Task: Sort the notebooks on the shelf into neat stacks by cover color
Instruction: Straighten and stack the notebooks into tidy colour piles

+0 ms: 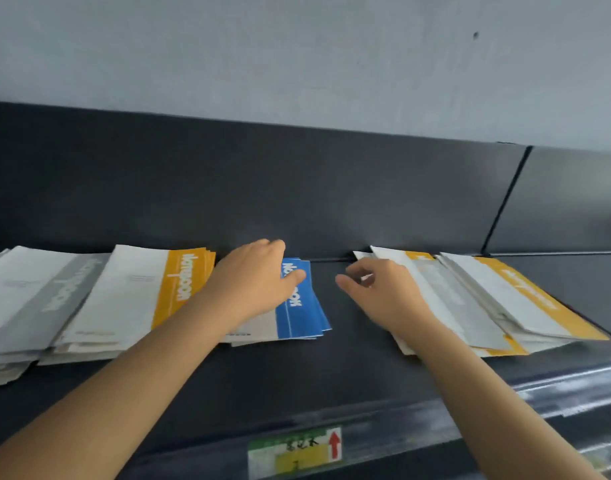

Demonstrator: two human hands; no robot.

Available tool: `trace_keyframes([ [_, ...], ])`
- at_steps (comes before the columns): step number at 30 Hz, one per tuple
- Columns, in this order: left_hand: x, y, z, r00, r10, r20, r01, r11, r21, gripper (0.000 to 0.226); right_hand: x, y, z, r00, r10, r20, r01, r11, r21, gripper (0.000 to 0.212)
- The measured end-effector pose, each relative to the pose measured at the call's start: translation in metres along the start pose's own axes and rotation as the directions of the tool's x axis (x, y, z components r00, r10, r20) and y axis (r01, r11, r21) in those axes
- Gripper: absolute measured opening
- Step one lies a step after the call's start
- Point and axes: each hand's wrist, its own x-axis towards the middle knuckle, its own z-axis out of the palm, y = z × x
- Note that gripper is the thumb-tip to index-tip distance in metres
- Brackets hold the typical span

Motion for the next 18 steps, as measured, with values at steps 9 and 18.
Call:
trace_keyframes([
  [9,0.042,0.177,0.053,0.994,0.060,0.090,-0.052,0.995,-0.086,0.055,0.018,0.166,-0.125,0.977,0.214,0.000,-0.209,0.952,-0.226,0.044],
  [18,0.070,0.278,0.092,0.979,0.095,0.183,-0.073,0.990,-0.119,0.047,0.033,0.262,-0.159,0.863,0.504,0.022,-0.450,0.790,-0.417,0.053],
])
